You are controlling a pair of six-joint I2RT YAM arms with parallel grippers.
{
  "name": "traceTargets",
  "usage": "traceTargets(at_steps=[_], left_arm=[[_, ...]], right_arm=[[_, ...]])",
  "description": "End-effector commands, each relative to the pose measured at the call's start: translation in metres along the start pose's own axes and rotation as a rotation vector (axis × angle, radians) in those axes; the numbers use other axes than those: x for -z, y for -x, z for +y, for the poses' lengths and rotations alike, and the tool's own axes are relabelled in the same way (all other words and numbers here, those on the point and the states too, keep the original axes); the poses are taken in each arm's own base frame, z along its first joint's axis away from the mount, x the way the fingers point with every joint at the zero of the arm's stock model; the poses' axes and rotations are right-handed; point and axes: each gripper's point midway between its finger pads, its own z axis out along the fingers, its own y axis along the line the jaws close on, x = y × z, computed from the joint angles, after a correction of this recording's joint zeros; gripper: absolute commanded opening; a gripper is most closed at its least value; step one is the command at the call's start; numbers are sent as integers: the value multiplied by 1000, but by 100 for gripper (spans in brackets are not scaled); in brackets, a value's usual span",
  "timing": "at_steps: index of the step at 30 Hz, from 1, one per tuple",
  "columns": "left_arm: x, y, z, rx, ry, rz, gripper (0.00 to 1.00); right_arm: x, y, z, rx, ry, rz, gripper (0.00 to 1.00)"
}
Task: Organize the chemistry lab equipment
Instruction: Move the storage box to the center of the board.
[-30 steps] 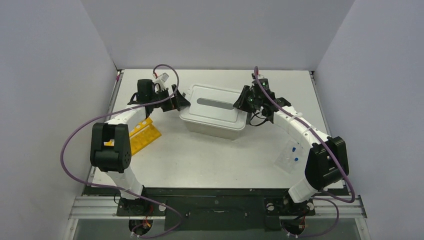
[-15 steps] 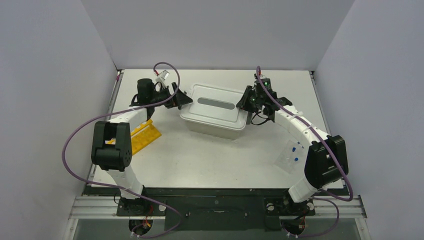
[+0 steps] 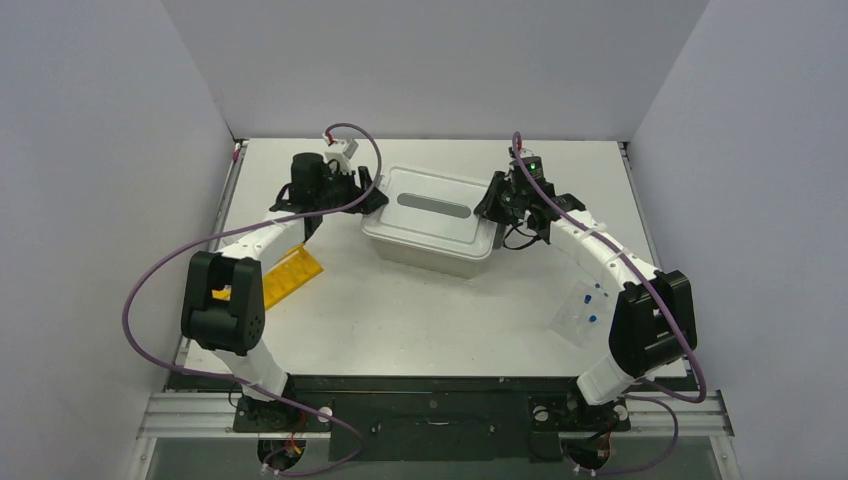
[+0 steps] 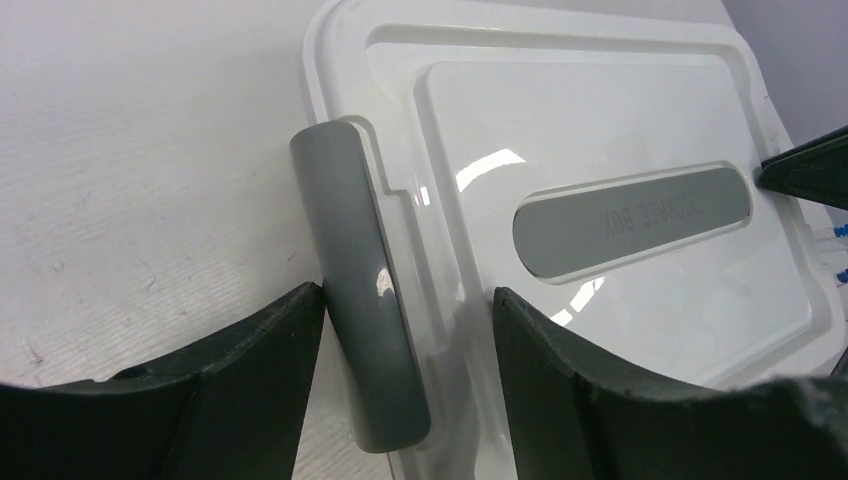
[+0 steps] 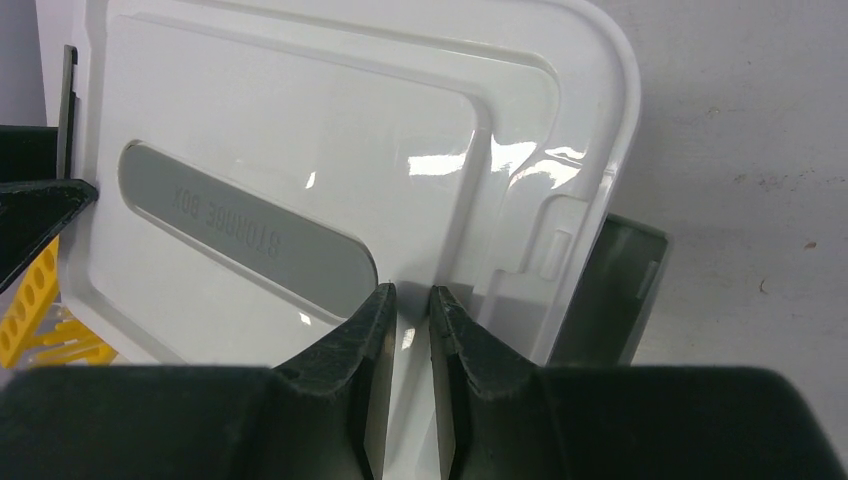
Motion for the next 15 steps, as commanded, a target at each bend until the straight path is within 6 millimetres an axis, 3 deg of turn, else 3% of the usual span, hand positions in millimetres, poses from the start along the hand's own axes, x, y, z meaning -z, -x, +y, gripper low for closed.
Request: traceTargets(at_steps=[1,7,15], left_arm=[[4,19,-19,-104,-6,-36,57],[0,12,-15,-139,27,-24,48],[2,8,-17,-179,56,-18,23]], right_arm=[[-7,-25,-17,23,-58,100,16],[-6,-29,-20,28,-60,104,16],[0,-22,-13,36,-46,91,19]])
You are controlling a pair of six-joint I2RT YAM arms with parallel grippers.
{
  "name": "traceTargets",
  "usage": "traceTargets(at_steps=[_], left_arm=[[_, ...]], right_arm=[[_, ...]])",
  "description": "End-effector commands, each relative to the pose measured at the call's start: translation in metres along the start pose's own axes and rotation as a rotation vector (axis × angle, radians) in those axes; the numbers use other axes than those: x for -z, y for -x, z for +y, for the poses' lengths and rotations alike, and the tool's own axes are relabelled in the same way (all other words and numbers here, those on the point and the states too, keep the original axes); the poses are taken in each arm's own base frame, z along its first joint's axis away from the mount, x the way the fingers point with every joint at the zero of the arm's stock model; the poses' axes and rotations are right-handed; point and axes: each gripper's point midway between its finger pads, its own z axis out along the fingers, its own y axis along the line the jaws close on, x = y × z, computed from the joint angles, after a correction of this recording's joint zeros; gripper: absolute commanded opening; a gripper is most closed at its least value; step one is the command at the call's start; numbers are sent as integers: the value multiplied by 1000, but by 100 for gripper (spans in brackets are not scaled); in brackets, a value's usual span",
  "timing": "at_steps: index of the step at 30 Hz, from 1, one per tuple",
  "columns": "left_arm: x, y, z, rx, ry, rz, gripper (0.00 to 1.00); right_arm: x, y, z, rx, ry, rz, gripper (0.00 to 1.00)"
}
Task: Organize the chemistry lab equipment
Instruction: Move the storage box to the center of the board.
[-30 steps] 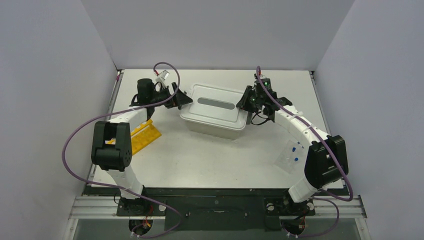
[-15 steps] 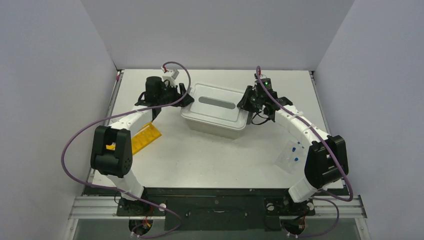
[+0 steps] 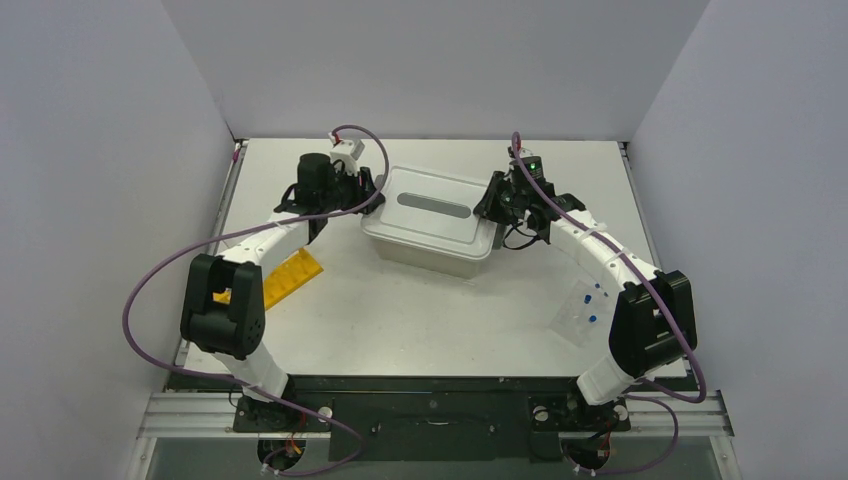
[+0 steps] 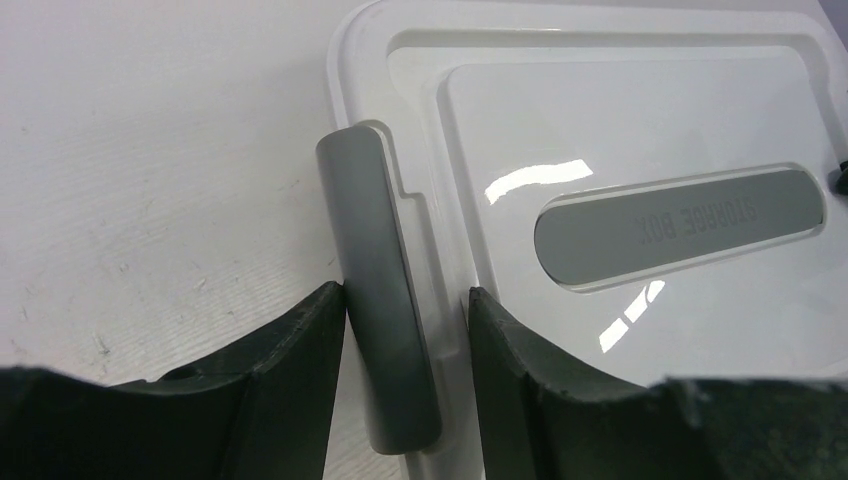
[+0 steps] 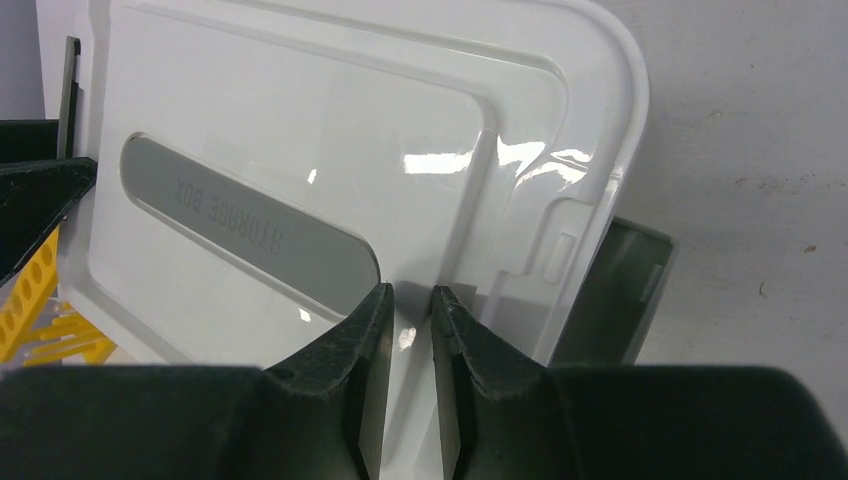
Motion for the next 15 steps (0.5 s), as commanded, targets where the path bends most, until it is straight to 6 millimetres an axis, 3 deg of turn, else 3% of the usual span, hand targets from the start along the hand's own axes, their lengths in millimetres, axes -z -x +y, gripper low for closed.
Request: traceTargets(at_steps=[1,9,11,12,14,15], left_arm=[[7,6,-24,-78,-46,-3,22],[14,-3,-35,-145,-58,7,0],[15,-2,-37,-128,-60,9,7],[17,2,-39,-123,-62,3,17],[23,2,-41,-98,-65,23,27],[25,3,-42,-91,-64,28,32]], right_arm=[[0,-21,-12,21,-46,87,19],[1,-20,-9,32,-41,92,20],[6,-17,-10,46,-49,81,24],[9,-11,-11,57,-63,63,26],[20,2,-11,72,-91,24,37],[29,9,-12,79,-116,0,51]])
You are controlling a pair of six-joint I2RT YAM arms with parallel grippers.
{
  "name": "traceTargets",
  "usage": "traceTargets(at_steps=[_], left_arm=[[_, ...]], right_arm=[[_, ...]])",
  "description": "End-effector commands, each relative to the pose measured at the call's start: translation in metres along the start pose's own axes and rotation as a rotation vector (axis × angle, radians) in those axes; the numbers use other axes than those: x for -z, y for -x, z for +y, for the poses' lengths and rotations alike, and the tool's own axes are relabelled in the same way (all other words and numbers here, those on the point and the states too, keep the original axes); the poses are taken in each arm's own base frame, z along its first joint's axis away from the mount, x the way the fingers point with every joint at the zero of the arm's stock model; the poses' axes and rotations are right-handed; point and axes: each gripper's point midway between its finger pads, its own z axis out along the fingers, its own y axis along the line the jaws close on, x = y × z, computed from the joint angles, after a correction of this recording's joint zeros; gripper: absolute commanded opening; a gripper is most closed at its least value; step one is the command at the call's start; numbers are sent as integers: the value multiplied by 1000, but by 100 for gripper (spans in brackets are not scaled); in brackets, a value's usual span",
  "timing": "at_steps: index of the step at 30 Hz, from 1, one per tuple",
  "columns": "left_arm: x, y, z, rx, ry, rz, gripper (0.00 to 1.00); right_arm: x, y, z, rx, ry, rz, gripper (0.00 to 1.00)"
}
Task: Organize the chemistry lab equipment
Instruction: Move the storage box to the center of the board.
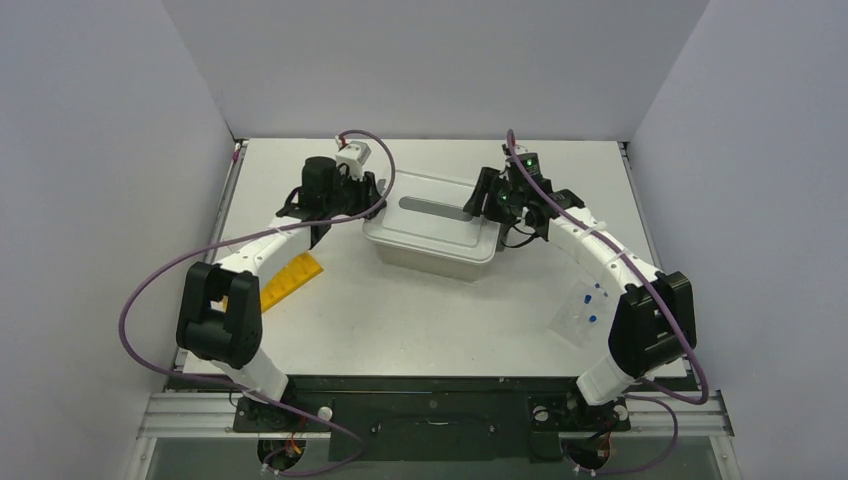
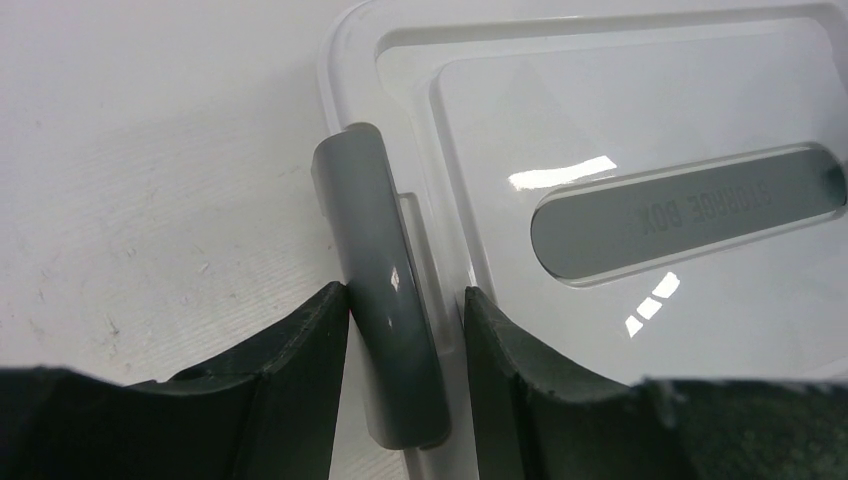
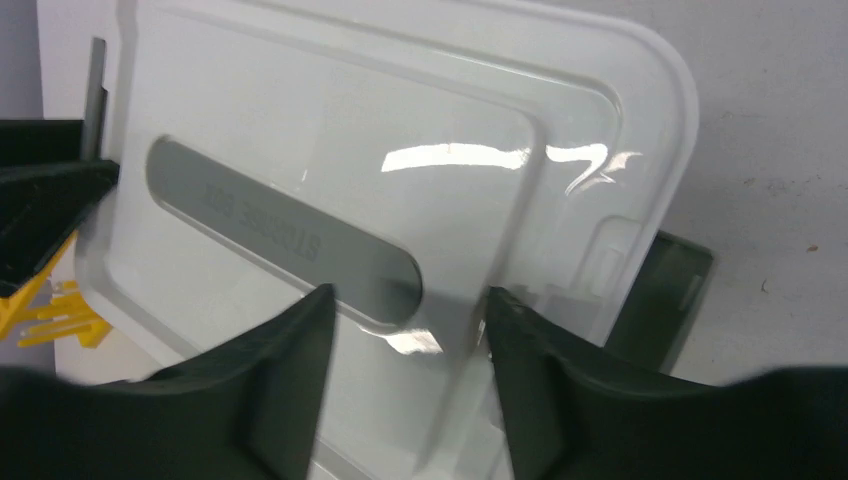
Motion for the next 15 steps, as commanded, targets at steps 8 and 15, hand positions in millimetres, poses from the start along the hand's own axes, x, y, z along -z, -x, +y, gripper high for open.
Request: traceTargets(at_steps=[8,15], left_arm=[[51,4,-48,-48,-153,14,72],[80,29,-48,32,-131,-23,97]], right_arm=[[92,49,-30,-11,-224,-245,82],[104,19,-75,-158,-208,-251,83]])
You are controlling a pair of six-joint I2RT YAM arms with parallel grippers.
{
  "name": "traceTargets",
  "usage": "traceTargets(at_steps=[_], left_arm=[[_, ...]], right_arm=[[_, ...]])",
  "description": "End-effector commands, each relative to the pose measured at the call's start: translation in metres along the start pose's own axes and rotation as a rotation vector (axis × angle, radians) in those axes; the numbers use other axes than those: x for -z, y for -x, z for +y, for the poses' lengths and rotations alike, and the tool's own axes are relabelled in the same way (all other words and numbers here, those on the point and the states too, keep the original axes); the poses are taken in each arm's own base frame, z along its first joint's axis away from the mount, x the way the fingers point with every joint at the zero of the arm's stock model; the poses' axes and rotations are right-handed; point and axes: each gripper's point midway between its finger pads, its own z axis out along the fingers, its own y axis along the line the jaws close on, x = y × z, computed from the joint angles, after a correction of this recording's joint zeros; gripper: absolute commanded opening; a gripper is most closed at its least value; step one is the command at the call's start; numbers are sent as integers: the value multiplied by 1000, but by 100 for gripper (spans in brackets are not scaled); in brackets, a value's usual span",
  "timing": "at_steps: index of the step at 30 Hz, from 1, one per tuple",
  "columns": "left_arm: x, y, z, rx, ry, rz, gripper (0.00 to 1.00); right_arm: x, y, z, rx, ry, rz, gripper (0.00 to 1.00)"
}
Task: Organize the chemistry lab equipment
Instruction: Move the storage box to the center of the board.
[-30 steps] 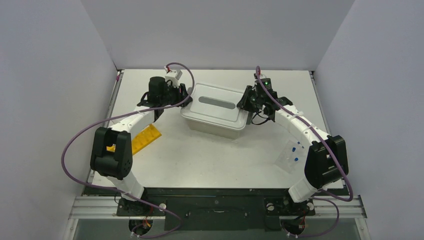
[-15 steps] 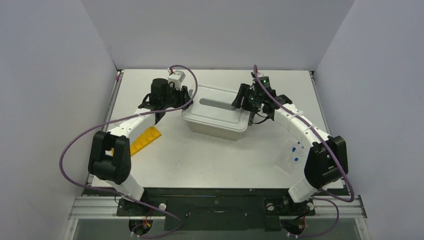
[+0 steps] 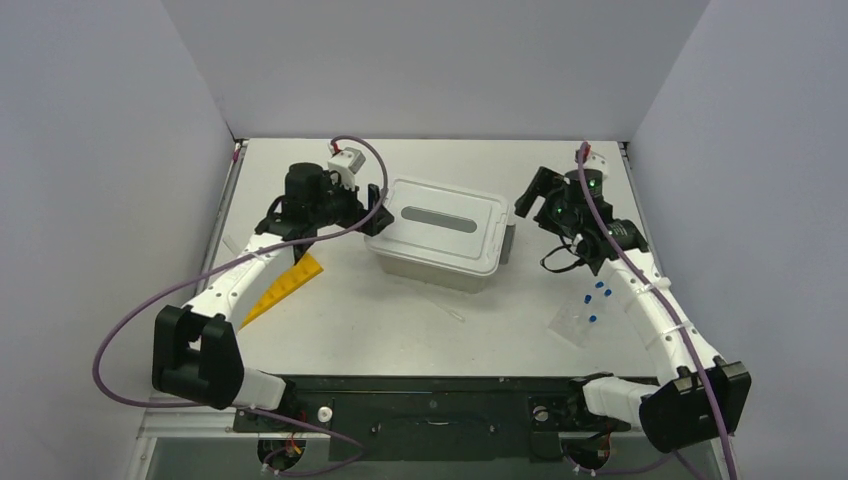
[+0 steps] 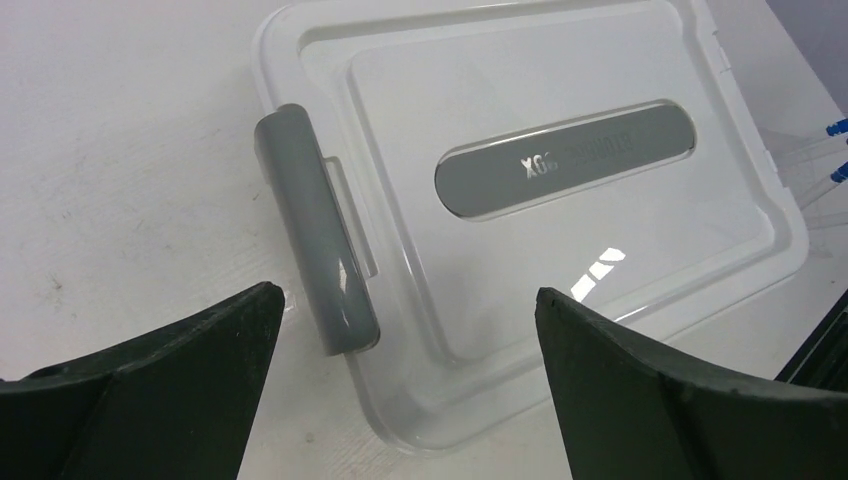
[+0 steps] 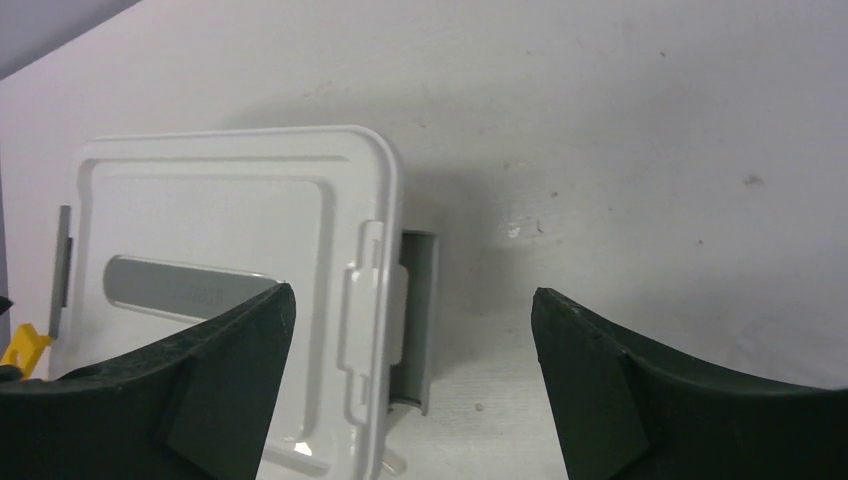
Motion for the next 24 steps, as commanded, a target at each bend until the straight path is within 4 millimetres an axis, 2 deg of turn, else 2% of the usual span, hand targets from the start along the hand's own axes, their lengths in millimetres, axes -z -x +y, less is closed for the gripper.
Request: traceTargets(at_steps=[1,2,3,4,5,6,7,9,11,12,13,16,18,20,24], left_arm=[[28,36,-3,46,5,-71,97],[36,42,0,62,31,-90,97],[46,51,6,69,66,-115,97],[51,56,14,72,112,-130,97],[61,62,19,71,142,-144,97],[66,64,27,60,183,-150,97],[74,67,30,55,206,-156,97],[85,66,37,18,242,-145,97],[93,64,45,-16,298,-135,97],[96,61,52,-26,338,-128,97],[100,57,54,-55,351,-110,97],[105,42,51,-124,323,-53,97],[107,33,43,-154,282,-27,97],[111,27,37,-174,261,-11,97],[114,22,41,-176,284,4,96]], right_arm=[[1,-24,-29,-94,-11,30,84],[8,-19,-28,-98,9,-2,84],[7,-28,-32,-94,13,4,84],[12,-22,-29,-97,40,-38,84],[10,-32,-34,-97,38,-32,84],[14,-25,-31,-102,65,-77,84],[10,-33,-36,-109,59,-71,84],[5,-35,-43,-163,42,-77,84],[-7,-39,-60,-224,2,-35,80],[-15,-45,-62,-247,19,5,82],[-19,-43,-71,-276,6,4,86],[-26,-44,-78,-326,-21,12,88],[-27,-44,-77,-348,-13,8,88],[-29,-48,-67,-346,40,21,89],[-26,-49,-38,-345,171,5,89]])
